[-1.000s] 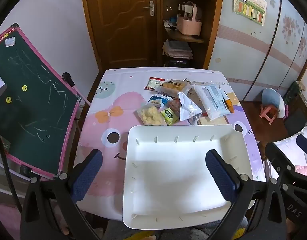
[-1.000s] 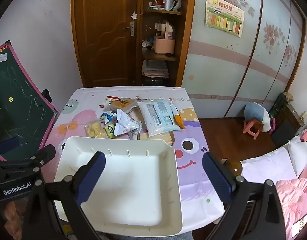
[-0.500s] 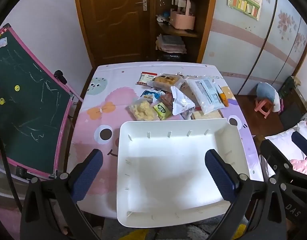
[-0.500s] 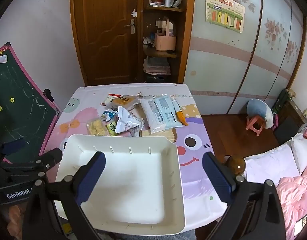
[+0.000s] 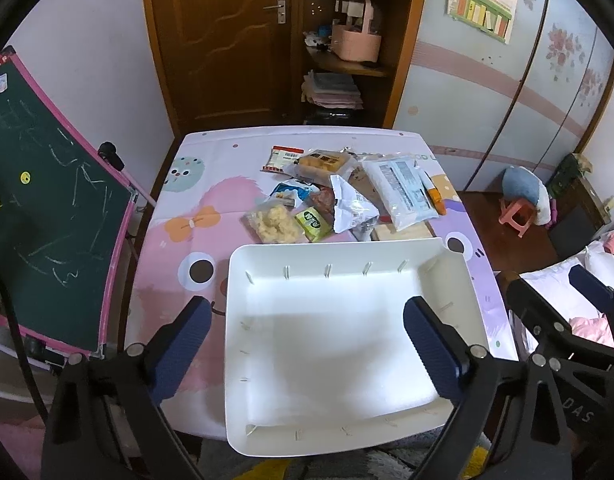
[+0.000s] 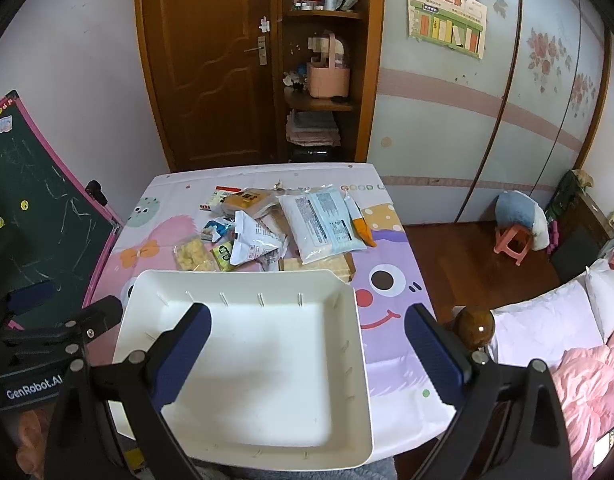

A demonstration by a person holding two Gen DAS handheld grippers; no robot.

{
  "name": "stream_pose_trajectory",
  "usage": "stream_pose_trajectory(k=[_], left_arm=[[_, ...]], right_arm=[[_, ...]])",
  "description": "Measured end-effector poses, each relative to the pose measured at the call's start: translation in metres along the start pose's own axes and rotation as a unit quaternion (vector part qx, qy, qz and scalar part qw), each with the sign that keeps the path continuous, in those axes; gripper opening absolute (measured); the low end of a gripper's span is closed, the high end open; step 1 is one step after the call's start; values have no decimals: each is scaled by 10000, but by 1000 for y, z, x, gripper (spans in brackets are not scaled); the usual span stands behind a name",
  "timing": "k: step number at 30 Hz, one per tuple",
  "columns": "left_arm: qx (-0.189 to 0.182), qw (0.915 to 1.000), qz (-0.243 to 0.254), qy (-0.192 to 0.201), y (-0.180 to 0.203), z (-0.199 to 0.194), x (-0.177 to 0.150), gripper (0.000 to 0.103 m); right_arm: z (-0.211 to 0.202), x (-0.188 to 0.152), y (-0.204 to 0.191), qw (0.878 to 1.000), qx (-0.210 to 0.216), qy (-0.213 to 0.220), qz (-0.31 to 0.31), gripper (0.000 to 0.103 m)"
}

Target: Organize snacks

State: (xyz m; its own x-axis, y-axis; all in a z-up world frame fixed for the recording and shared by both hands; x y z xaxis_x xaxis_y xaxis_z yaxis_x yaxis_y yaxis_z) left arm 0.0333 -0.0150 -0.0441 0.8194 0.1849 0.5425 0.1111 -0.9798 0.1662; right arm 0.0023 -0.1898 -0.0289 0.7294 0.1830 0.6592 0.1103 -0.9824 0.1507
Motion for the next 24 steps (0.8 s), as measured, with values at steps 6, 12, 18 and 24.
stream_pose_trajectory(k=[6,12,18,24], left_arm=[[-16,10000,11,20,0,0,1,95],[-59,10000,-23,46,0,-2,3,95],[-222,9992,-69,338,-4,-9,21,95],[-203,9983,32,546,-3,-17,27,96]], right_arm=[[3,-2,3,10000,27,-35,35,98],[3,-2,3,10000,78,-16,28,98],[-3,6,1,9995,241,227,9,98],[-4,11,1,9982,463,355,101,98]])
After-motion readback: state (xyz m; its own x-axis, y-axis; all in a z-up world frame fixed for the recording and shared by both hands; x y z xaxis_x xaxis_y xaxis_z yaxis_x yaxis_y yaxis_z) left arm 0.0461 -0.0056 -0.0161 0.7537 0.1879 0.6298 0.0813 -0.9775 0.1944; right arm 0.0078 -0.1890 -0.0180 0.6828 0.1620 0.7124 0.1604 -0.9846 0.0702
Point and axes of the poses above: each gripper's, at about its wrist camera, not at the fingertips, and z roughly the way its jaws point, y to its right, x to its top, the point moved 5 cm from there along z, roughly the way its jaws point, and after that the axes turned 11 degrees about -z, right-handed, at the moved point
